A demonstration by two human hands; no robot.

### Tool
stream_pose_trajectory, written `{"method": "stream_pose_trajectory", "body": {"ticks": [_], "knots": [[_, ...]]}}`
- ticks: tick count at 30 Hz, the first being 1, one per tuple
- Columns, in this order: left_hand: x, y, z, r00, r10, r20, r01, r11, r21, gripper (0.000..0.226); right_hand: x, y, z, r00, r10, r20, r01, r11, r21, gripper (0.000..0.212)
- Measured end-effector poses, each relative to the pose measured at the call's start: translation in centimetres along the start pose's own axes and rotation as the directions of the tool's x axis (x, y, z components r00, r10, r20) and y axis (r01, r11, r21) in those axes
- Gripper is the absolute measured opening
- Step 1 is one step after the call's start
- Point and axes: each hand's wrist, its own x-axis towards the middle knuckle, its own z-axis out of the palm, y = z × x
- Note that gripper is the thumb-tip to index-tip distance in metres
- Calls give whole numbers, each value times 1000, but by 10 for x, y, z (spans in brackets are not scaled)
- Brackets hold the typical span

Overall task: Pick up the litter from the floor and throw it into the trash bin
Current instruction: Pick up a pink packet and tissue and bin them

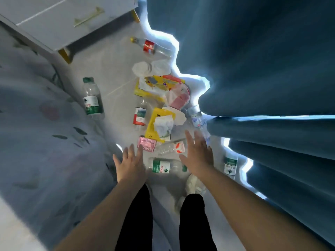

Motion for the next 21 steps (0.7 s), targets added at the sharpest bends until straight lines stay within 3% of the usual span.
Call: {"method": "stream_pose_trajectory", "body": {"ticks": [6, 13, 18, 21], "knots": [[153, -24, 104, 999, 32, 42, -35, 997, 70, 95, 133, -26, 111, 999, -42, 13, 43, 996, -84, 95], [224, -29, 171, 980, 190, -55, -179, 969, 169, 98, 209, -37, 177, 996, -67, -53, 70, 995, 68, 100], [253, -32, 205, 938, 242, -249, -218, 969, 120, 52, 248, -43, 189, 995, 14, -98, 1, 989, 150, 77], [265, -32, 216, 949, 222, -223, -189, 969, 158, 41, 262, -40, 191, 987, 37, -157, -12, 988, 156, 50]]}}
